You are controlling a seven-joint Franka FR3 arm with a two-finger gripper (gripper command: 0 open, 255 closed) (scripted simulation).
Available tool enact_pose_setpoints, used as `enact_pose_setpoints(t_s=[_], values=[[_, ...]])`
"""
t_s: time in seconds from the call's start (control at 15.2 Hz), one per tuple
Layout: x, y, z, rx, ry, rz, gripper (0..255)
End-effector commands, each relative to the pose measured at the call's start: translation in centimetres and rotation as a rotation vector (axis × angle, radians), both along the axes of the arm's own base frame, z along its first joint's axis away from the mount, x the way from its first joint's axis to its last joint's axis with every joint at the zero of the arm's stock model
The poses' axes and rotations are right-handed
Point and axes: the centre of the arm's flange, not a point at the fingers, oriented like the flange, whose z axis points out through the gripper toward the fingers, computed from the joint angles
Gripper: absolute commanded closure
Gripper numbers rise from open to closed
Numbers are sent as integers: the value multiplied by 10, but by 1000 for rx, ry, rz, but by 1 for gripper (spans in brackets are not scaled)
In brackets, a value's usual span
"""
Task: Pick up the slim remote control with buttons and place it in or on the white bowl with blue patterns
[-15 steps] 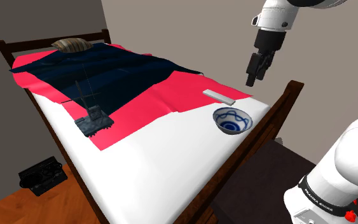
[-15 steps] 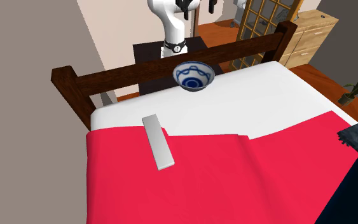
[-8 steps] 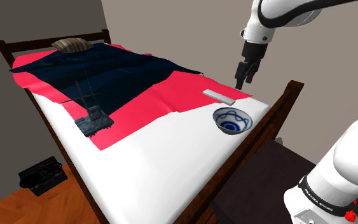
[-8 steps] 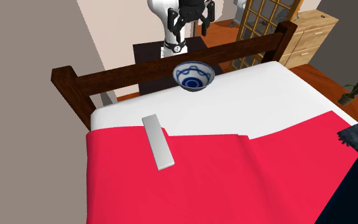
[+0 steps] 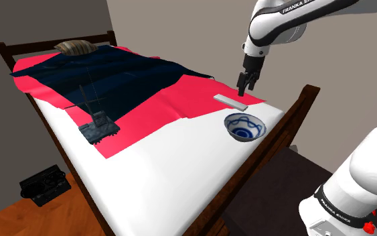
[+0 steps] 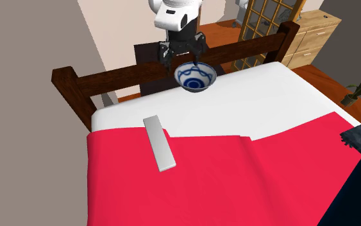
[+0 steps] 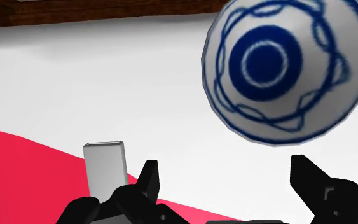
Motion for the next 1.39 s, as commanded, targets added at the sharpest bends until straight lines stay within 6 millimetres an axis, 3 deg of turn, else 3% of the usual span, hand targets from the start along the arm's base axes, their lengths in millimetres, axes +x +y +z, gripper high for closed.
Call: enact_pose_setpoints(t_s=[0.0,0.99,1.32], values=[[18,-13,-15,-6,-1,-1,0],[150,-111,-120,-45,-2,-6,0],[156,-117,-146,-47,-2,-6,0]])
